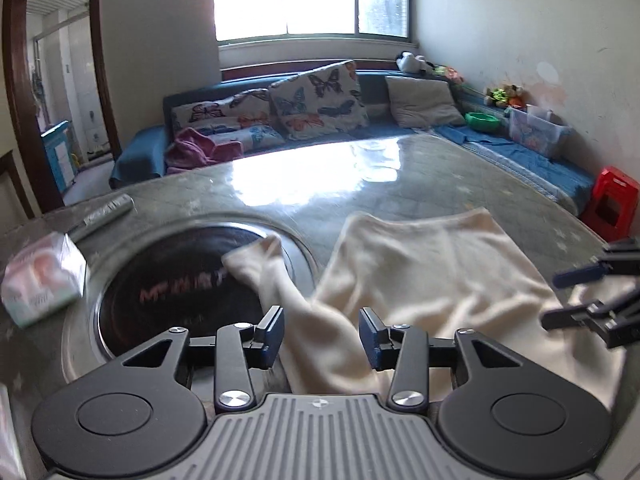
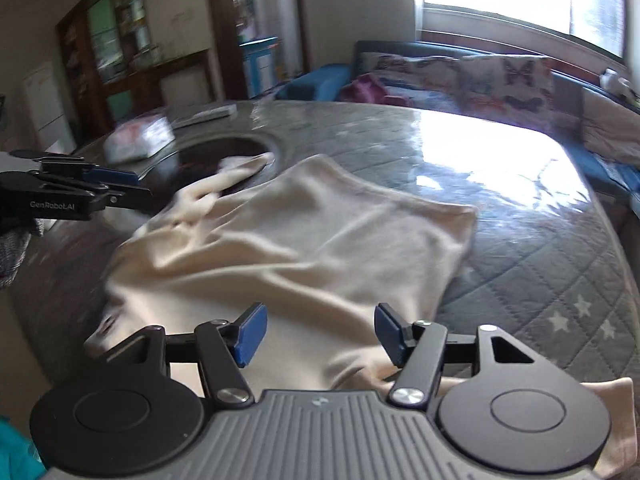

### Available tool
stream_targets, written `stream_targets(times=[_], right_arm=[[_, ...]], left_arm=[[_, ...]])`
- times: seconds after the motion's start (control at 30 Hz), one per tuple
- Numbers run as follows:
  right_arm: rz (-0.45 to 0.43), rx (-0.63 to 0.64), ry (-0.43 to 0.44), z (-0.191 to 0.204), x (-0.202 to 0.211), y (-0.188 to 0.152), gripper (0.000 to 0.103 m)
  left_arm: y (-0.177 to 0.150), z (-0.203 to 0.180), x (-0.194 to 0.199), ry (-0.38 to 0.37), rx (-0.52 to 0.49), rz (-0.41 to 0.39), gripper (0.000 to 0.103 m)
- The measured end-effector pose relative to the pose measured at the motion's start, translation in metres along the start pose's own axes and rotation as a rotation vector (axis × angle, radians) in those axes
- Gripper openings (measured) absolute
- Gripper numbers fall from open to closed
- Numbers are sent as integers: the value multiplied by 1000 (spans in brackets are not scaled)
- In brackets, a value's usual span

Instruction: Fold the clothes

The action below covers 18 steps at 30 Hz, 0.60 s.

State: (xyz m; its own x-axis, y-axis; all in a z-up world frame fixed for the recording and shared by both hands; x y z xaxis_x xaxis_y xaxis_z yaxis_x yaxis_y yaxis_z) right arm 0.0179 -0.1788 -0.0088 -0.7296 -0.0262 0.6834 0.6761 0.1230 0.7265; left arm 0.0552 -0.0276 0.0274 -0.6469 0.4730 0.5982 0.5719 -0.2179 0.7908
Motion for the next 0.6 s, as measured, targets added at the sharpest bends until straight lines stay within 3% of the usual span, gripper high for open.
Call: stream_targets(times=[0.23, 0.6], right_arm=[[22, -42, -3, -2, -20, -2, 61], [45, -55, 7, -4, -28, -3, 62]], left_arm=[[19, 18, -56, -12, 61, 31, 42], [26, 24, -117, -111, 112, 96, 40]])
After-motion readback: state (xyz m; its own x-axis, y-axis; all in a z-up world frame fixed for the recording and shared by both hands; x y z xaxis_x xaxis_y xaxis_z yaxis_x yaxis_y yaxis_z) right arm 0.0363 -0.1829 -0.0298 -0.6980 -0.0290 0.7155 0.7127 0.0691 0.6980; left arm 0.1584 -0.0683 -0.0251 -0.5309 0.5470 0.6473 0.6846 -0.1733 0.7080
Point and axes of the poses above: each gripper's, at about its wrist camera, not at the fingertips, and x roughly against the way its jaws point, z to its left, y to its top, the point moved 8 cm from there along -x, roughly the way its jaws point, and after that the axes turned 15 degrees about -y, right-handed, at the moved point
